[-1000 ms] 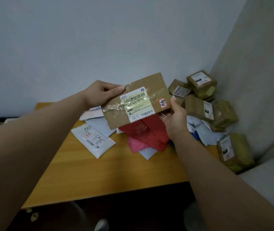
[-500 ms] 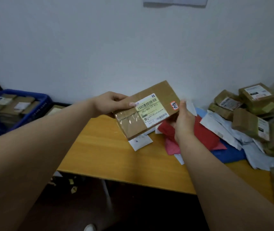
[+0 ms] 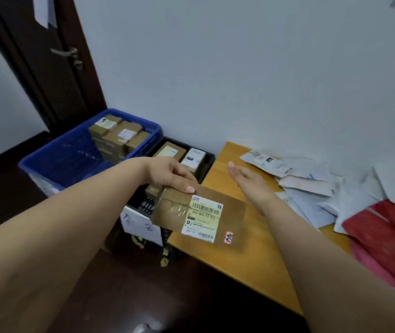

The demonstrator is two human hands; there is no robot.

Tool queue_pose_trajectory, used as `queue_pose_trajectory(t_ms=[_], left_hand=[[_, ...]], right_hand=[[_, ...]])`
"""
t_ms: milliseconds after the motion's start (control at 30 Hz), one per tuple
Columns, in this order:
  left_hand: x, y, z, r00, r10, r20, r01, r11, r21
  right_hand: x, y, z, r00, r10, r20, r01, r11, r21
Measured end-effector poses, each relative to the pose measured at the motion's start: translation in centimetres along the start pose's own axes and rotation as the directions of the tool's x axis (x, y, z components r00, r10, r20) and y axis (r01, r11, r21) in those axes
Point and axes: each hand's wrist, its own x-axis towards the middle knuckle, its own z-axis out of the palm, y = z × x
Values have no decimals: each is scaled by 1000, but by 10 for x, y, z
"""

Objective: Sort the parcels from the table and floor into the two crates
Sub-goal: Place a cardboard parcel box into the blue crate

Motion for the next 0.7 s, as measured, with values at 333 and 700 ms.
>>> queue_pose_trajectory(t_ms=[333, 700], left_hand=[[-60, -162, -124, 862, -218, -458, 137, 969, -204], [-21, -250, -153, 850, -496, -180, 317, 752, -578]], right_hand=[[86, -70, 191, 890, 197, 410, -134, 975, -176], [189, -99, 299, 796, 555, 241, -601, 772, 205]])
